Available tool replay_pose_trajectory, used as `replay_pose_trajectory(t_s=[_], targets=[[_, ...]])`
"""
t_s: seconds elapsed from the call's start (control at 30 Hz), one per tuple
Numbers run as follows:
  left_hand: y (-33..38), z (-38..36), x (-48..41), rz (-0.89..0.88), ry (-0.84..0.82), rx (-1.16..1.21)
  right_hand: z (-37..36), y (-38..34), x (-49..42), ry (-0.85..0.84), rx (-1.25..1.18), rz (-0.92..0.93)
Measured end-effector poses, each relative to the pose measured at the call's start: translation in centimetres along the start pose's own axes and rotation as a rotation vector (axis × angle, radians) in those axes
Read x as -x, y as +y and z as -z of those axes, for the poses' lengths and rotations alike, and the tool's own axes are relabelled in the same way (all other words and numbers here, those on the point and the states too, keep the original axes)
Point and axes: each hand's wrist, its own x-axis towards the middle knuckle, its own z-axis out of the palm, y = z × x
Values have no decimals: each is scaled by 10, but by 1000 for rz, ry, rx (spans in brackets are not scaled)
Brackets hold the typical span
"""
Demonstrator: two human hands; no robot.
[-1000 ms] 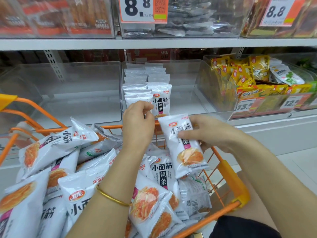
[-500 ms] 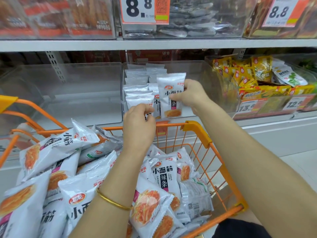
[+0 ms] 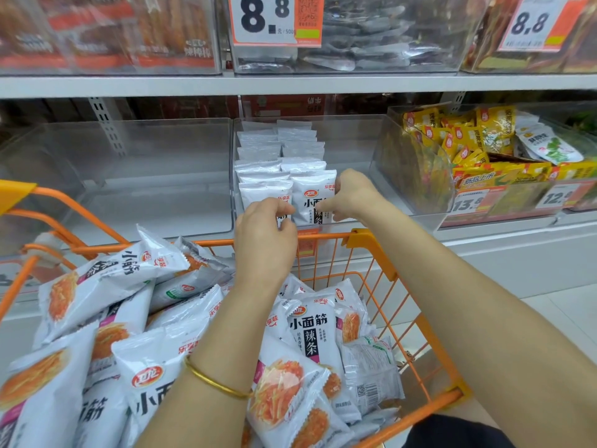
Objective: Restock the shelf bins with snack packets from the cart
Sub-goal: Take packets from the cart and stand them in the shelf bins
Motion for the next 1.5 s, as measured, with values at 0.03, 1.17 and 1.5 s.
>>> replay_pose_trajectory(t_s=[0.03, 1.17, 1.5], targets=[[0, 0, 0, 0, 0, 2, 4, 0, 4, 11, 13, 7], [16, 0, 7, -27, -108, 285, 23, 23, 93, -318, -506, 143], [-4, -2, 1, -55, -48, -17, 49, 3, 36, 216, -502, 245]])
